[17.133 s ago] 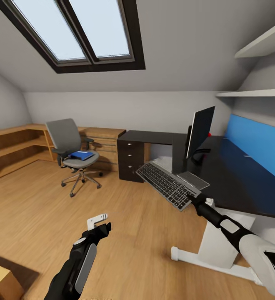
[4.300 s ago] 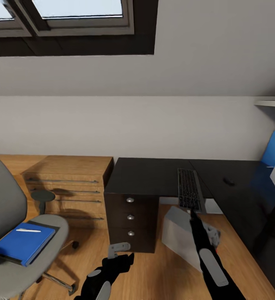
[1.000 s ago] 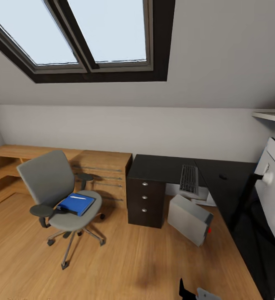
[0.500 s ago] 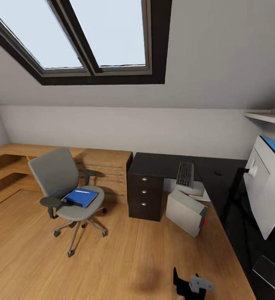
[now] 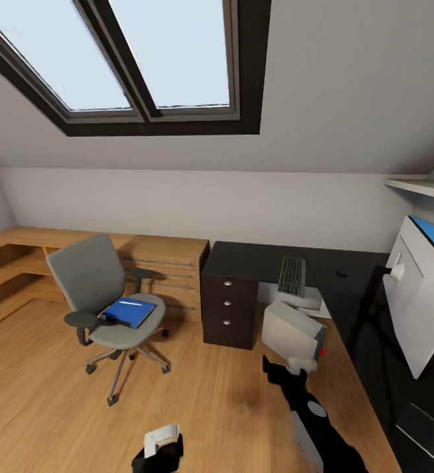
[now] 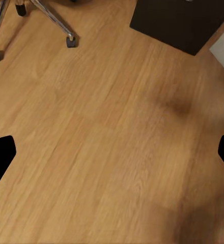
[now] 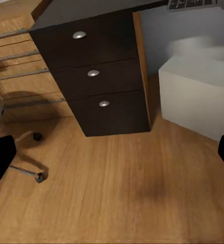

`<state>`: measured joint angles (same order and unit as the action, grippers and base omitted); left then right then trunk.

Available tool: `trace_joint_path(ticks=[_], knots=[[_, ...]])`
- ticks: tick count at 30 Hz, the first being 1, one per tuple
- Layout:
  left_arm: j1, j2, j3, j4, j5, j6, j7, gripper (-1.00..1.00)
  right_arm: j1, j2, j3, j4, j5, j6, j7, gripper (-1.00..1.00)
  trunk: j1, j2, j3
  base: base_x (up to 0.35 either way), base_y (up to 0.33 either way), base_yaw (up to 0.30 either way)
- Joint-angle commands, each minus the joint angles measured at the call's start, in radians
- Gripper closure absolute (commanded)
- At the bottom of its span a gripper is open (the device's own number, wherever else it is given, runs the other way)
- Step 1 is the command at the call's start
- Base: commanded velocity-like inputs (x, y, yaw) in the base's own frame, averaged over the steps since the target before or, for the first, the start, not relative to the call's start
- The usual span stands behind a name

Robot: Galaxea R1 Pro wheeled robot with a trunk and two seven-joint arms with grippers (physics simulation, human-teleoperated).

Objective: In the bedroom, organize the workspace by keeping the computer under the desk, ensuring the monitor is on the desk, placing the keyboard on the desk next to the monitor, placing the mouse on the desk next to the keyboard, moving the folder from the swivel chair onto the desk next to the mouse, stacking the notebook on top of the folder with the pen on top of the notebook, and positioning the swivel chair next to the desk.

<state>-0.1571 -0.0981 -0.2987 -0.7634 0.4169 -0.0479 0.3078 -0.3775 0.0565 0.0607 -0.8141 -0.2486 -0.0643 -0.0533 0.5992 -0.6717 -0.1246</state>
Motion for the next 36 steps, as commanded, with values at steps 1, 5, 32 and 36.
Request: trace_joint_path(ticks=[1,5,32,36], knots=[[-0.001,0.007,-0.005,-0.075,0.012,0.067,0.028,-1.00,-0.001,-0.014,0.003,-0.082,-0.012,0.108,-0.023,-1.00,0.000,-0.001,-0.002,0.000,0.000,0.000],[-0.001,0.015,-0.005,-0.227,0.016,0.198,0.074,-1.00,-0.001,-0.034,-0.015,-0.196,-0.016,0.286,-0.081,-1.00,0.000,-0.001,-0.002,0.000,0.000,0.000],[-0.001,0.063,-0.011,-0.414,0.117,0.367,0.150,-1.00,-0.002,-0.054,-0.159,-0.249,-0.016,0.452,-0.249,-1.00,0.000,-0.001,-0.002,0.000,-0.121,0.000],[-0.001,0.066,-0.010,-0.413,0.117,0.367,0.151,-1.00,-0.002,-0.055,-0.160,-0.241,-0.015,0.379,-0.249,-1.00,0.000,-0.001,-0.002,0.000,-0.307,0.000]])
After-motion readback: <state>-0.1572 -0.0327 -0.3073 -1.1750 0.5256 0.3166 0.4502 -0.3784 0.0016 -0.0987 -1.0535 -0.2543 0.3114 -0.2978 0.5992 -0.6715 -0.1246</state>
